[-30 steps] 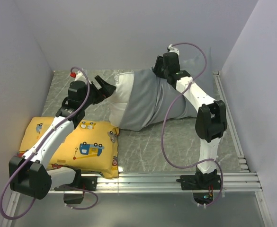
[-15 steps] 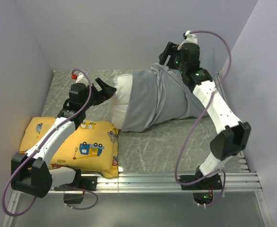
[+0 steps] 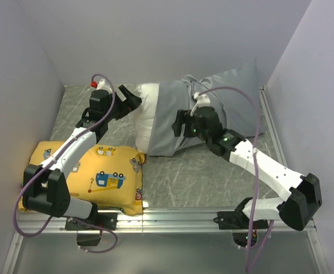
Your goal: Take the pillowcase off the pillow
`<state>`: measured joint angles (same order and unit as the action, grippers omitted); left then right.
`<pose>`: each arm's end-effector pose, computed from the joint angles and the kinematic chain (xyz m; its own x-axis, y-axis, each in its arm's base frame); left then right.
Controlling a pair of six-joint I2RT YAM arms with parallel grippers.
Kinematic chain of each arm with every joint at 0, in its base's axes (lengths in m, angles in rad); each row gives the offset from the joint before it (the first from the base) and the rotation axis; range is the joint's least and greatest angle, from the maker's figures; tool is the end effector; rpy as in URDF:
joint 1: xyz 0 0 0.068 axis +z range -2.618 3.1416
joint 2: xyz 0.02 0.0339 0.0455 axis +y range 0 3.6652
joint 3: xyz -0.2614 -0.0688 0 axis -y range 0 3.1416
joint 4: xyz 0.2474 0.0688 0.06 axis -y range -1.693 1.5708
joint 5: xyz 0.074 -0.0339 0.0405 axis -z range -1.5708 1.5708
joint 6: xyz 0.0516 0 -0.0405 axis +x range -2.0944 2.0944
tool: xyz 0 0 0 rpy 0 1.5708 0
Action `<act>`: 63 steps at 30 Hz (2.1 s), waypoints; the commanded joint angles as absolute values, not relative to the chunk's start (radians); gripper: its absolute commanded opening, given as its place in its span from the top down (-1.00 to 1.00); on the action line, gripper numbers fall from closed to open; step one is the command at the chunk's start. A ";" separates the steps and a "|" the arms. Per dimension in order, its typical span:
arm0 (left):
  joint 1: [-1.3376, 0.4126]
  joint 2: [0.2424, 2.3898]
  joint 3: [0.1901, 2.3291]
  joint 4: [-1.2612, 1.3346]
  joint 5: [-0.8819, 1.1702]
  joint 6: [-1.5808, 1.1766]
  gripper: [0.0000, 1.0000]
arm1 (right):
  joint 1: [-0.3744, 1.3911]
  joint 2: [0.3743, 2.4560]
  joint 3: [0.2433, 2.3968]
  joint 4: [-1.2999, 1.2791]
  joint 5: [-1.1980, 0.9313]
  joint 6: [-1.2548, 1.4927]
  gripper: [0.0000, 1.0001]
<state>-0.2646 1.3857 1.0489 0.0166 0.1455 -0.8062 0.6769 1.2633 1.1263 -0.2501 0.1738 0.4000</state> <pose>0.3300 -0.0972 0.3059 -0.4929 -0.6062 -0.6241 0.0518 0.6956 -0.7166 0.2470 0.1871 0.3412 -0.4627 0.1202 -0.8783 -0.3387 0.8916 0.3005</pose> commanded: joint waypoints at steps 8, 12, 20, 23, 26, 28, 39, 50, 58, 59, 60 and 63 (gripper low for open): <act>-0.268 1.482 1.209 0.003 0.195 -0.789 -0.99 | 0.732 1.408 1.094 -0.267 0.344 0.508 -0.45; -0.265 1.523 1.294 -0.049 0.239 -0.749 -0.99 | 0.723 1.460 1.126 -0.239 0.311 0.486 0.34; -0.187 1.479 1.335 -0.100 0.284 -0.732 -0.99 | 0.521 1.485 1.278 -0.210 0.013 0.508 1.00; -0.176 1.431 1.293 -0.110 0.311 -0.716 -0.99 | 0.457 1.529 1.367 -0.222 -0.069 0.522 1.00; -0.182 1.394 1.180 -0.059 0.403 -0.727 -0.99 | 0.431 1.577 1.462 -0.229 -0.127 0.532 1.00; -0.183 1.381 1.116 -0.028 0.446 -0.756 -0.99 | 0.416 1.601 1.495 -0.233 -0.150 0.543 1.00; -0.219 1.453 0.867 0.229 0.626 -0.877 -0.99 | 0.377 1.694 1.629 -0.262 -0.218 0.563 1.00; -0.261 1.617 0.976 0.291 0.520 -0.986 -0.99 | 0.376 1.657 1.605 -0.249 -0.255 0.571 1.00; -0.241 1.704 1.146 0.212 0.442 -1.045 0.90 | 0.370 1.594 1.540 -0.265 -0.221 0.537 1.00; -0.229 1.691 1.158 0.178 0.393 -1.028 0.99 | 0.365 1.588 1.513 -0.271 -0.192 0.522 1.00; -0.215 1.649 1.163 0.155 0.373 -1.022 0.99 | 0.356 1.582 1.493 -0.272 -0.181 0.519 1.00; -0.118 1.550 1.149 0.069 0.307 -1.011 0.99 | 0.283 1.557 1.401 -0.261 -0.146 0.529 1.00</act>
